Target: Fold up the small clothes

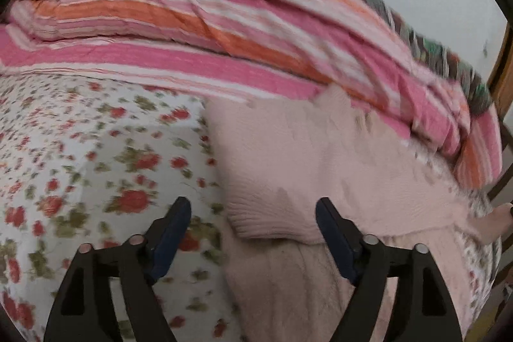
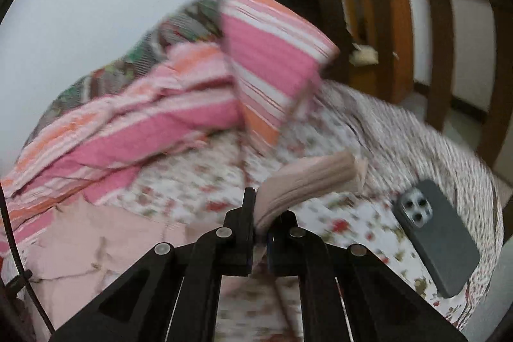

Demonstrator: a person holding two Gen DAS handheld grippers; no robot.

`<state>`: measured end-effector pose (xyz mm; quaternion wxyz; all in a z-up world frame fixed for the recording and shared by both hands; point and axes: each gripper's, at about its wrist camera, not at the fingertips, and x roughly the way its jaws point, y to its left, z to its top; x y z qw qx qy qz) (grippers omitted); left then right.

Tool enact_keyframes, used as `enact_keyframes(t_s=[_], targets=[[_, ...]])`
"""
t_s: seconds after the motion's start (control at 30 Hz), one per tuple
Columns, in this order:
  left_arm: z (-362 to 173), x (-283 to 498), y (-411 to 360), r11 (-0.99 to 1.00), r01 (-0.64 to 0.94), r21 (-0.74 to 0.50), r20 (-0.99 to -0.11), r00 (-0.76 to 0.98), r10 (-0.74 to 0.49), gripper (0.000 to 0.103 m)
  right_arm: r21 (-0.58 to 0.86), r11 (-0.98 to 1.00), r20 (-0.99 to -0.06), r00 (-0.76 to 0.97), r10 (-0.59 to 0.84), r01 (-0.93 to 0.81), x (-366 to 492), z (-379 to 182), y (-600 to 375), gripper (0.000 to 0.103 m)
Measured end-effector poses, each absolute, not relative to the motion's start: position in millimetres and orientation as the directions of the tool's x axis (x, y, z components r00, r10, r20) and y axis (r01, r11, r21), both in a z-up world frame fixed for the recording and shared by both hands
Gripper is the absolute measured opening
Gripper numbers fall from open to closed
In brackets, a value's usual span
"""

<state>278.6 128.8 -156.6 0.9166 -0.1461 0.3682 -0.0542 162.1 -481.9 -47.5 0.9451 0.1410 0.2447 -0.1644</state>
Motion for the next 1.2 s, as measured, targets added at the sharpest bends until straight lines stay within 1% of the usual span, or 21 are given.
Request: enact_keyframes(t_s=[0.1,0.23,0.43,0.57,0.67,0.77,0.83,0.9,0.93,0.97,1.0,1.07,1.13,1.17,1.2], targets=[[-146,268,150,0.948,-0.037,-0.316,-0.626,0.759,-0.179,0.084,0.16,0.933,-0.48,0.851,-0.213,0.323,175,-22,-442,0.006],[-138,256,179,0.935,-0.065,-0.349,-0.606,0.776,-0.172,0.085,0.109,0.969,-0.453,0.879,-0.149,0.22,197,9,-365,0.006],[-131,236,216,0.916,-0.093,-0.389,-0.572,0.804,-0.162,0.085,0.047,0.999,-0.443,0.896,0.017,0.005,243,26,-218,0.006],[-131,229,228,0.928,-0.104,-0.357,-0.57,0.812,-0.128,0.085,-0.003,0.991,-0.482,0.869,0.114,-0.131,271,8,-119,0.006],[-136,228,240,0.926,-0.136,-0.351,-0.571,0.815,-0.097,0.085,0.011,0.972,-0.55,0.811,0.201,-0.233,291,-25,-54,0.006],[-140,231,248,0.921,-0.152,-0.357,-0.591,0.801,-0.097,0.085,-0.013,0.948,-0.633,0.736,0.24,-0.319,306,-65,-6,0.006],[-140,230,250,0.921,-0.151,-0.359,-0.583,0.807,-0.095,0.085,-0.019,0.935,-0.669,0.7,0.252,-0.355,315,-88,10,0.007],[-139,230,250,0.924,-0.143,-0.355,-0.579,0.81,-0.097,0.085,-0.004,0.927,-0.694,0.669,0.268,-0.376,323,-108,18,0.019],[-140,231,249,0.924,-0.141,-0.354,-0.58,0.809,-0.099,0.085,0.008,0.924,-0.706,0.653,0.276,-0.382,326,-114,17,0.04],[-141,233,247,0.925,-0.138,-0.354,-0.583,0.806,-0.104,0.085,0.025,0.918,-0.717,0.633,0.292,-0.395,329,-118,17,0.056],[-141,234,245,0.926,-0.134,-0.354,-0.588,0.802,-0.108,0.085,0.041,0.911,-0.727,0.613,0.309,-0.41,328,-120,14,0.058],[-142,237,240,0.928,-0.125,-0.351,-0.593,0.796,-0.118,0.085,0.058,0.906,-0.731,0.6,0.325,-0.42,321,-115,4,0.058],[-141,239,230,0.933,-0.101,-0.346,-0.593,0.794,-0.134,0.085,0.078,0.902,-0.71,0.612,0.349,-0.424,312,-107,-14,0.06],[-140,241,224,0.936,-0.085,-0.343,-0.594,0.791,-0.145,0.085,0.081,0.907,-0.693,0.63,0.35,-0.414,306,-101,-27,0.065],[-140,243,217,0.937,-0.069,-0.342,-0.595,0.788,-0.159,0.085,0.077,0.918,-0.672,0.66,0.337,-0.39,298,-95,-44,0.068]])
